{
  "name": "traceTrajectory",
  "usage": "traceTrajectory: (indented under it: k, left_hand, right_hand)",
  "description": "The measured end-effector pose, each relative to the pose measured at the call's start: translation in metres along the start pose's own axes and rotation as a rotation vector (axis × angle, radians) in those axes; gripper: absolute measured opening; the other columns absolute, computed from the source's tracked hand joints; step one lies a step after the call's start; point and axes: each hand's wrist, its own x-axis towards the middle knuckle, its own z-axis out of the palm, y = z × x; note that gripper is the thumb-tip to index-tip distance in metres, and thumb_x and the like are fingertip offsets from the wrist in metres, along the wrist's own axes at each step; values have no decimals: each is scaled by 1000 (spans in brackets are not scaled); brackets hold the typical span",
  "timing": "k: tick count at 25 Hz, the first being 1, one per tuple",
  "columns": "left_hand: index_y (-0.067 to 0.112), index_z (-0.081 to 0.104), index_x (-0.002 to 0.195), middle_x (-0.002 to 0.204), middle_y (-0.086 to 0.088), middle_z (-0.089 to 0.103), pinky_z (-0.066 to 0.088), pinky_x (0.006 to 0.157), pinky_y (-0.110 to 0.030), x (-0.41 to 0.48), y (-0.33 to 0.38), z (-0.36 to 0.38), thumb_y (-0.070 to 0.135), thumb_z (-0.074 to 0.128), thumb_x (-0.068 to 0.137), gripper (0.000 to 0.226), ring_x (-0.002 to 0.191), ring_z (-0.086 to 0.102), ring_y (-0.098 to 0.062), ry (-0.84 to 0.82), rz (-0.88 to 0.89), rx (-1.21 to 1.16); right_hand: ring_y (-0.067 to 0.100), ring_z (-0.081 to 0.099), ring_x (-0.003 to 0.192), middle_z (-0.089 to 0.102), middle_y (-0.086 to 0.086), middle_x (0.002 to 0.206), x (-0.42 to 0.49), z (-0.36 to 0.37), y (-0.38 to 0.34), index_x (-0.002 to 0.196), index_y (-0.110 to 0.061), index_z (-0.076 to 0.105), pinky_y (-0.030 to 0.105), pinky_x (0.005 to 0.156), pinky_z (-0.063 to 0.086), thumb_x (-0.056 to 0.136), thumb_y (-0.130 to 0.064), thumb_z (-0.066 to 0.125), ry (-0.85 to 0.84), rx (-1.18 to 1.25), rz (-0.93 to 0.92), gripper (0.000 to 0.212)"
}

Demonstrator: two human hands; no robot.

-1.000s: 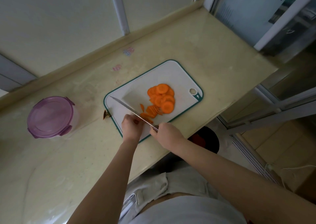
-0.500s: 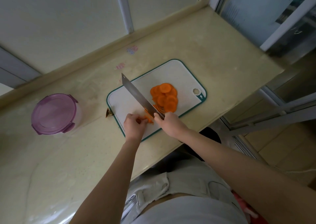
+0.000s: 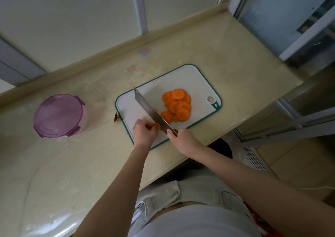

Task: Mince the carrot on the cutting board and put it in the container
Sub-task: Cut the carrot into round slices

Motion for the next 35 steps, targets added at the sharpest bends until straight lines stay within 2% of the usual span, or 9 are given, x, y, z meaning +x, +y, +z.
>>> traceTrajectory:
  k: [7,13,17,23,28,31,35]
  left_hand:
    - [8,72,85,96,-9,63,41,71,-21,8,-2,3,8,65,81,7,83,58,-18,-36,-60,-31]
    - [8,71,83,95,-9,62,40,69,-21,8,-2,2,7,67,81,5,80,56,-16,-41,-66,-44]
    - [7,71,83,93,-9,62,41,70,-23,7,-2,1,7,66,81,5,80,56,-18,-47,-41,-32]
    - [9,68,81,92,-8,61,43,72,-22,5,-2,0,6,62,82,7,81,56,-18,-55,7,26]
    - [6,67,87,94,-7,55,38,71,-20,1,2,-2,8,61,85,7,81,52,-17,-44,26,48]
    - [4,65,90,96,-8,50,35,71,-21,0,2,-1,9,58,85,9,81,50,-19,-37,49,74]
    - [6,59,108,108,-9,49,44,83,-28,2,7,-1,10,52,91,19,96,53,-23,-55,87,111]
  right_hand:
    - [17,50,54,48,1,58,0,9,-9,60,-15,44,27,53,38,99,-42,41,50,-98,16,48]
    - [22,53,61,49,2,59,3,14,-9,60,-15,45,29,56,40,99,-43,41,60,-141,39,47]
    - [18,50,55,47,2,58,5,14,-2,60,-15,45,26,51,37,98,-42,42,45,-92,43,47]
    - [13,38,46,39,0,53,15,-6,-8,57,-17,38,24,46,29,100,-43,38,-46,108,115,50]
    - [13,35,43,36,0,51,13,-6,-11,57,-16,35,26,47,30,100,-41,39,-29,107,2,50]
    - [14,36,43,37,0,50,12,-14,-10,60,-16,37,28,46,29,97,-43,44,78,208,5,46]
    - [8,35,39,37,-3,51,9,-36,-3,61,-18,38,22,43,30,97,-40,46,92,225,48,43]
